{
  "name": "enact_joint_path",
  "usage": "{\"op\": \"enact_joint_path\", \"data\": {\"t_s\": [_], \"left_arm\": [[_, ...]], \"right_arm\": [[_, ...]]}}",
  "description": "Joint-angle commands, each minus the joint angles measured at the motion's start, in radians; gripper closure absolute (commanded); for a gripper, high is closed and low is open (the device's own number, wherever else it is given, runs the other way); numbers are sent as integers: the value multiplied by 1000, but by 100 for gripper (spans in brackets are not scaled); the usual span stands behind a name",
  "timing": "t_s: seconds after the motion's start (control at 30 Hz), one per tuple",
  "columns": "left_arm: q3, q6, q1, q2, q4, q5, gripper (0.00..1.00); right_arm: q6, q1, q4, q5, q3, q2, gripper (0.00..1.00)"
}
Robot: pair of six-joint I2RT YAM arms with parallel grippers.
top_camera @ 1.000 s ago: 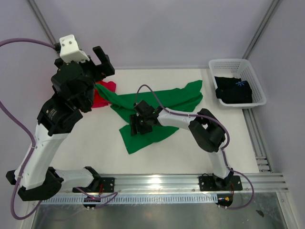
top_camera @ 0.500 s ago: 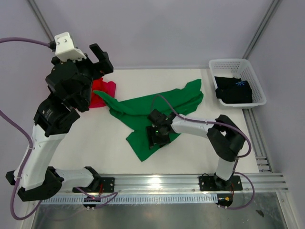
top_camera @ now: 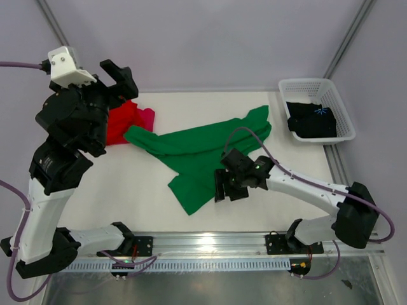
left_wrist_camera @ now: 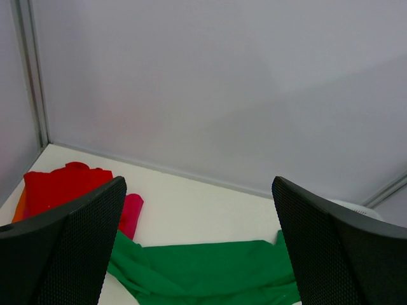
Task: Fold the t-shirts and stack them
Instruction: Flatten out the tshirt
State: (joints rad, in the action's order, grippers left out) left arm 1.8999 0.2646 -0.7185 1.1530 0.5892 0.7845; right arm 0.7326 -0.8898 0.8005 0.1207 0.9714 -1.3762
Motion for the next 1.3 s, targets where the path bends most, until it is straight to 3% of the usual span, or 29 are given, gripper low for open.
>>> {"op": "enact_joint_path", "data": {"t_s": [0.0, 0.13, 0.3, 0.43, 0.93, 1.27], "left_arm": [[-15, 16, -1, -6, -35, -4, 1], [-15, 25, 1, -3, -29, -13, 1], [-1, 13, 1, -6, -25, 1, 1], [4, 2, 1, -13, -17, 16, 1], [-19, 1, 1, -21, -22, 45, 1], [-4, -18, 1, -36, -32, 79, 1]], "right_arm": [[-2, -1, -180, -52, 26, 78, 33], [-36, -1, -313, -76, 82, -45, 33], [-36, -1, -400, -3, 194, -305, 33], [-44, -1, -472, -1, 211, -377, 33], [-122, -1, -480, -15, 431, -501, 33], [-137, -1, -465, -12, 452, -593, 33]]}}
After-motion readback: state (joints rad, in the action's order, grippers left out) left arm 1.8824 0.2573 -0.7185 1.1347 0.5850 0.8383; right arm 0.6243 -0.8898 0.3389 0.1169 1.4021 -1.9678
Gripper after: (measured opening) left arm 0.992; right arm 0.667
